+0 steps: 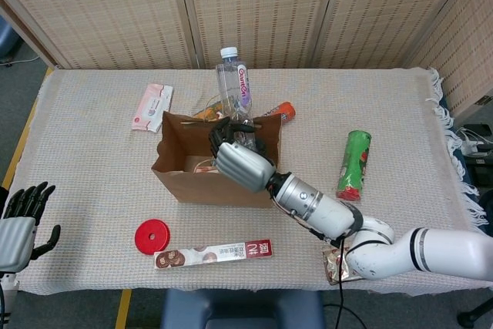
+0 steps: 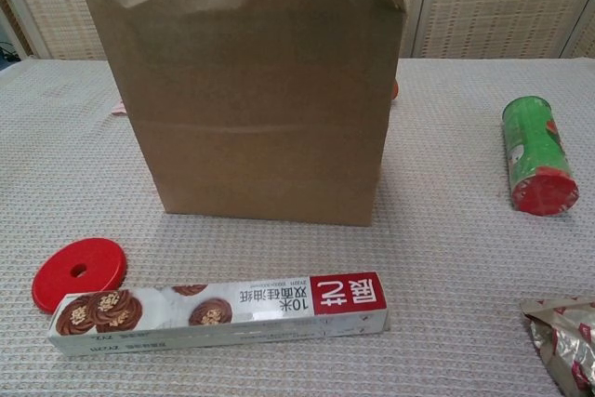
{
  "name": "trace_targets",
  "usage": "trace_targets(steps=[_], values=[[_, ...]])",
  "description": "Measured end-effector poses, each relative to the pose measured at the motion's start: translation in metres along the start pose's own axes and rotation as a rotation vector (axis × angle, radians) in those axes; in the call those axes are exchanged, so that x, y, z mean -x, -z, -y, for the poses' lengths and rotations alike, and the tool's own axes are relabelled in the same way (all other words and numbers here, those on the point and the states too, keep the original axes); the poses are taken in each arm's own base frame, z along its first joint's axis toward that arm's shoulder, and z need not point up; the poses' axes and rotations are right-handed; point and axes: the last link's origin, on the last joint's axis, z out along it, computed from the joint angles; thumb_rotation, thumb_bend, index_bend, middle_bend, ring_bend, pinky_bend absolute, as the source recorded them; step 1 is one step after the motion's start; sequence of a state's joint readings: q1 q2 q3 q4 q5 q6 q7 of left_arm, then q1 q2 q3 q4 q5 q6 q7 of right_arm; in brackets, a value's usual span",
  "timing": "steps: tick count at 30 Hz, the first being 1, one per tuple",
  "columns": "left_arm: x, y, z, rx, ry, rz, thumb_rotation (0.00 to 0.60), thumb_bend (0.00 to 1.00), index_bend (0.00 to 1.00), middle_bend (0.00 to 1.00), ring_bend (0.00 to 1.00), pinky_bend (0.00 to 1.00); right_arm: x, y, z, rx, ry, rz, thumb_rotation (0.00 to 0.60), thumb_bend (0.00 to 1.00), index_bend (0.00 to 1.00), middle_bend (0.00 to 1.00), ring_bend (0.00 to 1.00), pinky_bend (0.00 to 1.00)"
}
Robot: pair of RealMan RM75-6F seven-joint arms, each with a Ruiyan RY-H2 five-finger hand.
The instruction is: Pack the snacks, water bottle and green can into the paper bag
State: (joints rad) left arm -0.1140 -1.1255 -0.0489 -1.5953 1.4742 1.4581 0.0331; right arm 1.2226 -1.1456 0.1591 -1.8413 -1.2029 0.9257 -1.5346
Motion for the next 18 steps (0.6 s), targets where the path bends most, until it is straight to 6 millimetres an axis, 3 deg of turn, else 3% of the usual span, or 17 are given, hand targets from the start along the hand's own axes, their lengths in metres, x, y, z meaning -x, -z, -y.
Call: trace_targets(steps=[8, 12, 16, 18], values=[[-0.001, 0.000, 0.001, 0.003, 0.010, 0.004, 0.600, 0.45, 0.05, 0.00, 0.00, 0.00, -0.007, -0.010, 0.017, -0.053, 0.085, -0.010, 0.600, 0.34, 0.67, 0.62, 0.61, 0.59], [0.000, 0.001, 0.002, 0.003, 0.010, 0.004, 0.600, 0.45, 0.05, 0.00, 0.00, 0.00, -0.007, -0.011, 0.021, -0.041, 0.114, 0.011, 0.600, 0.34, 0.60, 0.61, 0.51, 0.46], [0.000, 0.001, 0.002, 0.003, 0.009, 0.004, 0.600, 0.45, 0.05, 0.00, 0.00, 0.00, -0.008, -0.010, 0.023, -0.018, 0.126, 0.038, 0.600, 0.28, 0.34, 0.41, 0.27, 0.28], [0.000, 0.001, 0.002, 0.003, 0.007, 0.003, 0.600, 0.45, 0.05, 0.00, 0.00, 0.00, -0.010, -0.008, 0.024, -0.015, 0.128, 0.039, 0.600, 0.23, 0.24, 0.34, 0.19, 0.21]])
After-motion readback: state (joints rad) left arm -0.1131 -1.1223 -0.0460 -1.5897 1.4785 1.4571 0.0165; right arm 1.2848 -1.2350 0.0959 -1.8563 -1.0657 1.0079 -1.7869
